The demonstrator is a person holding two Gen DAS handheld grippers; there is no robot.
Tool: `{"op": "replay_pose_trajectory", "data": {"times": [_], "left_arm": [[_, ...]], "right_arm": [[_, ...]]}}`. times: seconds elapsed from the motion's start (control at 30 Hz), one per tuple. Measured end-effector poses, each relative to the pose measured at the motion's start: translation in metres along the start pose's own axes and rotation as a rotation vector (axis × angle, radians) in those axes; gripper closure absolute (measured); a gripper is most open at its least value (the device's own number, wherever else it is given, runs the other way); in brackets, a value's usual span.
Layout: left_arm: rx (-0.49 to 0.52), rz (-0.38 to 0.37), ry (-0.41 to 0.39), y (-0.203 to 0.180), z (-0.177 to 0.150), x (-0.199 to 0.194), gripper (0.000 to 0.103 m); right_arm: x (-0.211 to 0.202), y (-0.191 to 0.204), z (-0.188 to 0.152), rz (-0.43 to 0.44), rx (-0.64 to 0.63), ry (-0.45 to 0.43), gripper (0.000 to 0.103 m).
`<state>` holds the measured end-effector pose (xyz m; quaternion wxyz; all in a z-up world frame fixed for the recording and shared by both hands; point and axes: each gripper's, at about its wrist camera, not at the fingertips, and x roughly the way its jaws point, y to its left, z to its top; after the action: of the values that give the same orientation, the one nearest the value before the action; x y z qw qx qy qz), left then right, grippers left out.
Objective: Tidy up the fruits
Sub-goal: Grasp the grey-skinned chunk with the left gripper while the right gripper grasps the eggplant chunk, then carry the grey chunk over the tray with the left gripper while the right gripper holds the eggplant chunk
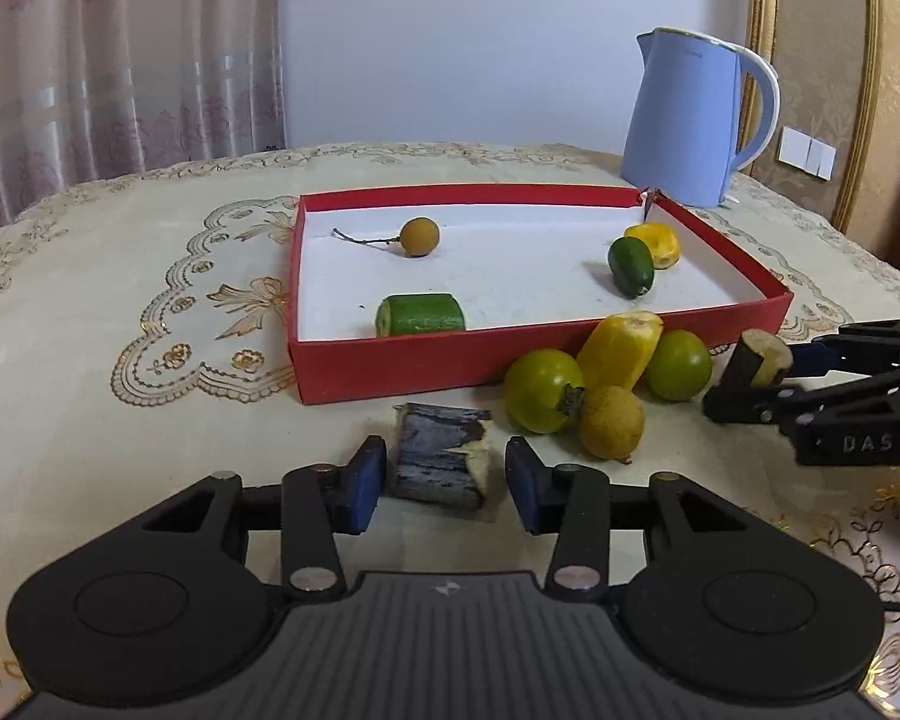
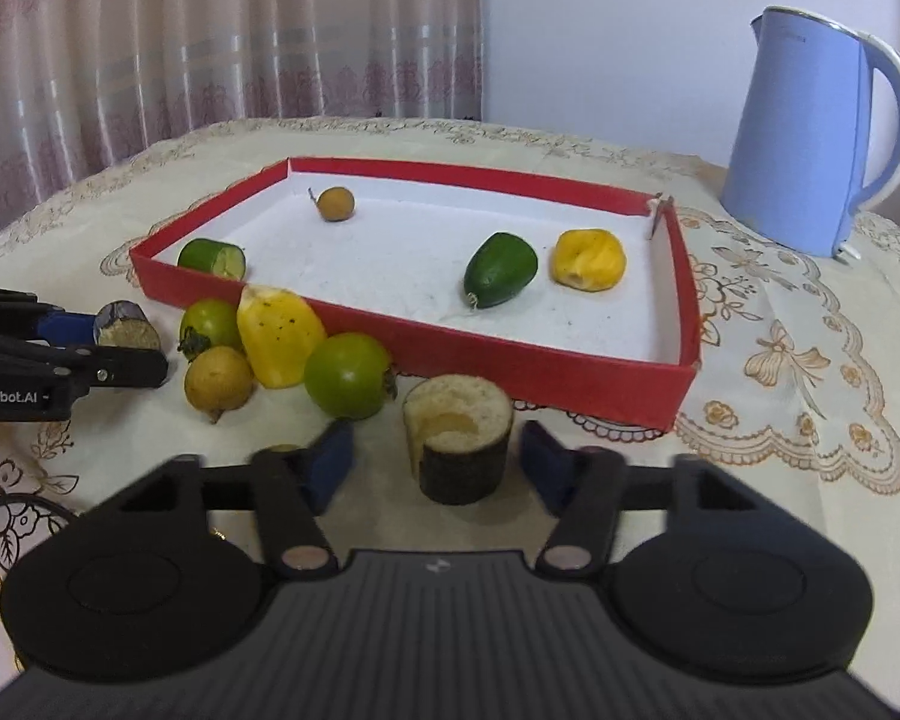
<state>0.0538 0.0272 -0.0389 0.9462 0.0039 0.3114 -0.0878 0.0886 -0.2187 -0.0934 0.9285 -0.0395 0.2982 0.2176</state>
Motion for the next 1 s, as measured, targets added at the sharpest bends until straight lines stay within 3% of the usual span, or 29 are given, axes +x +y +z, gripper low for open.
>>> {"op": "replay_pose_trajectory", "data": {"times": [0.03, 0.07, 0.17, 0.3, 0.6, 0.7, 0.73, 0.77, 0.83, 1.0], "left_arm": [[0.002, -0.002, -0.003, 0.001, 0.0, 0.0, 0.06], [0.001, -0.007, -0.005, 0.002, -0.001, 0.0, 0.06], [-0.017, -0.005, -0.011, 0.003, -0.001, -0.002, 0.07], [-0.057, -0.048, -0.009, 0.002, 0.0, -0.001, 0.07], [0.001, -0.014, -0.023, -0.008, -0.003, 0.0, 0.069], [0.015, -0.024, -0.021, -0.009, -0.003, 0.0, 0.064], [0.026, -0.028, -0.02, -0.011, -0.003, 0.0, 0.057], [0.037, -0.028, -0.017, -0.012, -0.003, 0.0, 0.043], [0.047, 0.017, -0.009, -0.014, -0.003, 0.002, 0.031], [0.023, 0.008, -0.004, -0.01, -0.002, 0.004, 0.031]], "right_arm": [[0.0, 0.001, -0.001, -0.009, -0.002, -0.002, 0.059], [-0.001, 0.001, -0.001, -0.02, -0.001, -0.005, 0.071], [-0.003, -0.001, -0.003, -0.029, 0.01, -0.015, 0.071], [-0.006, -0.007, -0.006, -0.024, 0.044, -0.024, 0.071], [-0.006, -0.009, -0.007, -0.018, 0.053, -0.026, 0.071], [-0.006, -0.009, -0.007, -0.01, 0.054, -0.026, 0.068], [-0.006, -0.009, -0.007, -0.01, 0.051, -0.025, 0.068], [-0.006, -0.008, -0.007, -0.016, 0.044, -0.025, 0.068], [-0.005, -0.006, -0.007, -0.024, 0.037, -0.024, 0.069], [-0.005, -0.008, -0.008, -0.008, 0.048, -0.026, 0.066]]}}
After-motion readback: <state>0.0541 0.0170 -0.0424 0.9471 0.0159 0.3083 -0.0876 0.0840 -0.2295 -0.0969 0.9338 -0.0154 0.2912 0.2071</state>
